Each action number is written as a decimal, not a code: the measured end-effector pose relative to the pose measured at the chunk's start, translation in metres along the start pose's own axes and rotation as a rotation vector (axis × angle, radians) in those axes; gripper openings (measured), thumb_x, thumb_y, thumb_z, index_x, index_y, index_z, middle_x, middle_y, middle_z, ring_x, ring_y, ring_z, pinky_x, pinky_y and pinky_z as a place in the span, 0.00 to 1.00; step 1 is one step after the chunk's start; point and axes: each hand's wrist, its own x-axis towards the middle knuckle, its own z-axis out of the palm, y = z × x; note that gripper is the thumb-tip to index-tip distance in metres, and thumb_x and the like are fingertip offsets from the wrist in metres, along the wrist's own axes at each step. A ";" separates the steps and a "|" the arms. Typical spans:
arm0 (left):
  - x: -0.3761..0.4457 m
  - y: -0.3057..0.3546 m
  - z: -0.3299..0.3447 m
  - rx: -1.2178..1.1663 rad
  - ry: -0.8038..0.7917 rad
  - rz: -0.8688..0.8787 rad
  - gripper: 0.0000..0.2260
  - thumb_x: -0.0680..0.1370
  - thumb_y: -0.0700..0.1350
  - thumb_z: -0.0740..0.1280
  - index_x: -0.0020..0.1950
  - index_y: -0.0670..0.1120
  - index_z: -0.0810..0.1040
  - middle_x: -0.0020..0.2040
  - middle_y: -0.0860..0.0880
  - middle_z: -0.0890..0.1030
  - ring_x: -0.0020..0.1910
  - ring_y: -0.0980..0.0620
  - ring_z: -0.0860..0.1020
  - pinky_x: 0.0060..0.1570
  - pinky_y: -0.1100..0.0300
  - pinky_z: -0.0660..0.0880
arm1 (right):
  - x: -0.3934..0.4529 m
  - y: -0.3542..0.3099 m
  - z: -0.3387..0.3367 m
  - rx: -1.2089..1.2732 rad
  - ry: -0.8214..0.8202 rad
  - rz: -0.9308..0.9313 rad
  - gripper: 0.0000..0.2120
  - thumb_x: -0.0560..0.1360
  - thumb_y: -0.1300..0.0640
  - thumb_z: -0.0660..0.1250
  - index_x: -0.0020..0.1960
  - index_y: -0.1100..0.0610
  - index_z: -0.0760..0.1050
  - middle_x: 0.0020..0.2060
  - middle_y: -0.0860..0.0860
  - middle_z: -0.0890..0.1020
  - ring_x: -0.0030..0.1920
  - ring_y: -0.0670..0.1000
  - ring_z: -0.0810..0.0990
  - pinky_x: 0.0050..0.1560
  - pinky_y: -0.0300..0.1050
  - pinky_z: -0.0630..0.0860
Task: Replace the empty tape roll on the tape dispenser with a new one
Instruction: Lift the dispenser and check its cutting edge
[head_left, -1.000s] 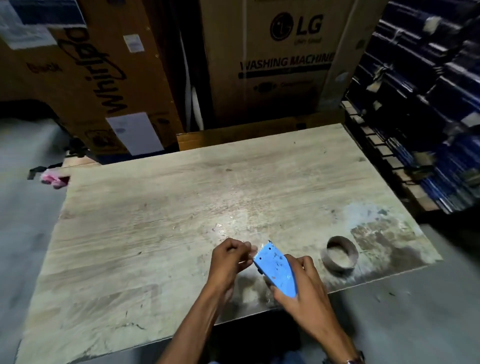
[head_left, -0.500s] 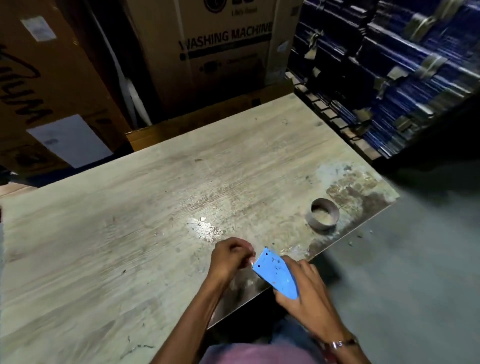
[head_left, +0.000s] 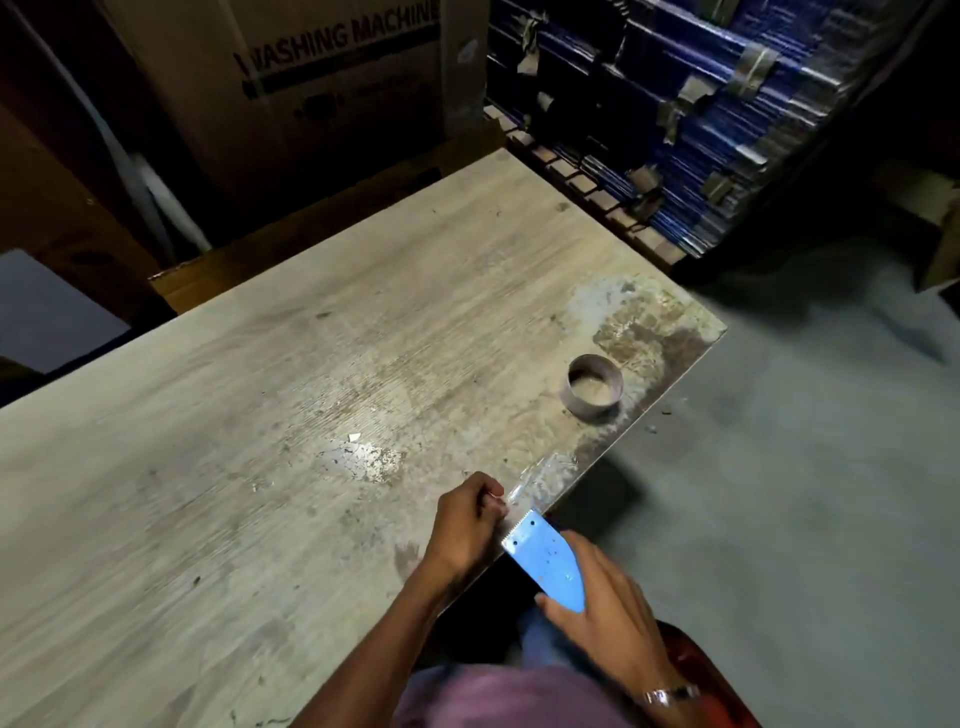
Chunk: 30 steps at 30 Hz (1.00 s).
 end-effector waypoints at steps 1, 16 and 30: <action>0.001 -0.001 0.003 0.044 -0.011 0.021 0.05 0.76 0.33 0.66 0.47 0.41 0.80 0.41 0.41 0.84 0.40 0.46 0.81 0.45 0.56 0.76 | -0.001 0.002 0.003 0.006 -0.002 0.015 0.31 0.68 0.40 0.69 0.70 0.42 0.66 0.61 0.43 0.77 0.60 0.52 0.80 0.55 0.48 0.77; 0.002 -0.037 0.028 0.585 0.224 0.192 0.01 0.75 0.41 0.68 0.46 0.44 0.79 0.49 0.46 0.76 0.48 0.45 0.73 0.47 0.50 0.71 | 0.014 0.014 0.023 -0.070 -0.106 0.014 0.35 0.72 0.42 0.70 0.75 0.49 0.61 0.65 0.50 0.75 0.64 0.57 0.77 0.59 0.50 0.75; 0.026 -0.069 0.012 0.911 0.023 0.326 0.34 0.81 0.68 0.45 0.82 0.52 0.44 0.83 0.49 0.41 0.81 0.48 0.38 0.79 0.42 0.43 | 0.025 0.028 0.028 0.026 -0.173 0.050 0.36 0.71 0.43 0.72 0.74 0.49 0.61 0.66 0.50 0.75 0.63 0.56 0.78 0.58 0.49 0.77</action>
